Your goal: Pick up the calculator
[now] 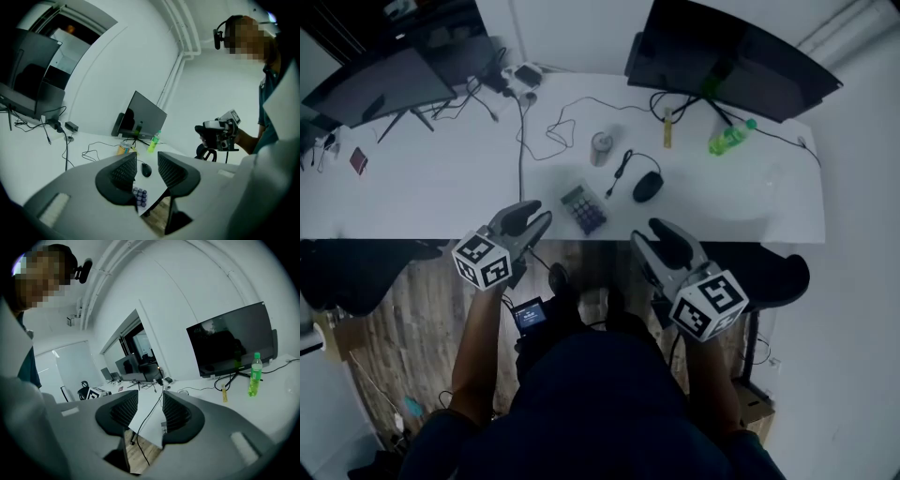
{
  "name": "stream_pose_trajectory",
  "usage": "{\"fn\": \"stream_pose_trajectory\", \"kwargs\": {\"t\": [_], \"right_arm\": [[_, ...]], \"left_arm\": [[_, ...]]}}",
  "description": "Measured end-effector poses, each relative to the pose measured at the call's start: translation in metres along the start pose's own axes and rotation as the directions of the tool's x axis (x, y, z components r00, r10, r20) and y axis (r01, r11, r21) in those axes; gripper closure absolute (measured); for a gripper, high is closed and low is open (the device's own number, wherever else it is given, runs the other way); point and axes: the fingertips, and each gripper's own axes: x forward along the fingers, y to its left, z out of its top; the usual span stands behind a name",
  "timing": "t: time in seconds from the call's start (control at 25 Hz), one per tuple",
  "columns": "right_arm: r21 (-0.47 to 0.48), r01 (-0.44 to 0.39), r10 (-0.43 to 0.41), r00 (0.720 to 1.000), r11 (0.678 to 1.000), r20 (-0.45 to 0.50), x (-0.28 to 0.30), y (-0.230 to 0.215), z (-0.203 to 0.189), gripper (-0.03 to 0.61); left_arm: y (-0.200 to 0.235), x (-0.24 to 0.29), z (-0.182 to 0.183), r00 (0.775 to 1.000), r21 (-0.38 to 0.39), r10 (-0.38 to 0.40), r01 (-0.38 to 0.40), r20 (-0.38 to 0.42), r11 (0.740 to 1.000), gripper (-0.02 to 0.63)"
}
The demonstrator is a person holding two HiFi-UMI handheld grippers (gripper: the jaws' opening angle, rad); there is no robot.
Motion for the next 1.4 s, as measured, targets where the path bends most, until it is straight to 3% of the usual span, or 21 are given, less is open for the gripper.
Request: {"fn": "stream_pose_trajectory", "kwargs": {"t": [0.36, 0.64, 1.04, 1.4], "right_arm": [[0.022, 0.054, -0.054, 0.998, 0.998, -0.012, 0.002, -0.003, -0.007, 0.431], [0.035, 0.074, -0.073, 0.997, 0.997, -0.019, 0.008, -0.004, -0.012, 0.431], [0.047, 0.102, -0.100, 0.994, 0.994, -0.033, 0.007, -0.008, -0.019, 0.431], [0.055, 0.118, -0.116, 0.993, 0.991, -0.033, 0.005, -0.016, -0.021, 0.431]], "left_arm": [[0.044, 0.039, -0.044, 0.993, -0.034, -0.013, 0.009, -0.116, 0.999, 0.457], [0.085, 0.064, -0.090, 0.979, -0.100, 0.014, -0.035, -0.206, 0.994, 0.431], [0.116, 0.097, -0.143, 0.944, -0.164, 0.029, -0.088, -0.330, 0.982, 0.377], [0.123, 0.117, -0.171, 0.905, -0.188, 0.025, -0.115, -0.424, 0.976, 0.380]]}}
